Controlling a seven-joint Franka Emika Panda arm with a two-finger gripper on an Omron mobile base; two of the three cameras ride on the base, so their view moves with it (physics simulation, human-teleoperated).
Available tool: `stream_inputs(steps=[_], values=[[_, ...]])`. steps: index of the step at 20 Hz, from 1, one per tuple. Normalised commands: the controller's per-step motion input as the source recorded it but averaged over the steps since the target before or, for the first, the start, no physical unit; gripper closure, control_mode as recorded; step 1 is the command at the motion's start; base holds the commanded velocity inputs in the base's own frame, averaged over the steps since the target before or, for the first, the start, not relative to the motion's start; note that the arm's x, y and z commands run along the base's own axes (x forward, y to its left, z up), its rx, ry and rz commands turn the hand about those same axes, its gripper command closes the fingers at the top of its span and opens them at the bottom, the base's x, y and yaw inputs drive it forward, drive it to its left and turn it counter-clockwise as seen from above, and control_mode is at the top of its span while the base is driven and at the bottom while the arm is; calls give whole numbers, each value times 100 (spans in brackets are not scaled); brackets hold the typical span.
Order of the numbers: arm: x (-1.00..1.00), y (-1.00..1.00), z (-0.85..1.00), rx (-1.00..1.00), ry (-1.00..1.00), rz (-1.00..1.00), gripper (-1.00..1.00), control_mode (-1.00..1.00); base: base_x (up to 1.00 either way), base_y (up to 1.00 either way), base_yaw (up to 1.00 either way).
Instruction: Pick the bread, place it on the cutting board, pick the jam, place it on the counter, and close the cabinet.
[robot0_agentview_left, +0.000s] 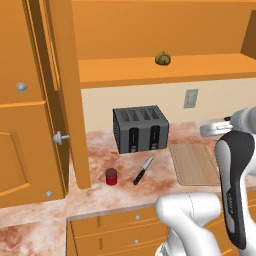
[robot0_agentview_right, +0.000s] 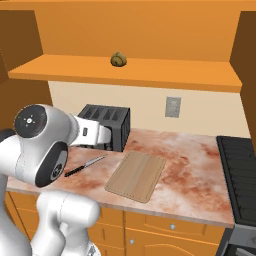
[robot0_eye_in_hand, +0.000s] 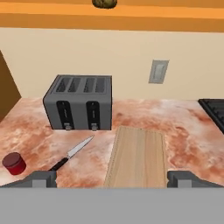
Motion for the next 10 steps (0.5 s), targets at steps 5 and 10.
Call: stream_inputs(steps=[5,10], values=[[-1,0,27,0,-5,0,-100,-100,0,0,0],[0,0,33,0,-1,0,-100,-100,0,0,0]])
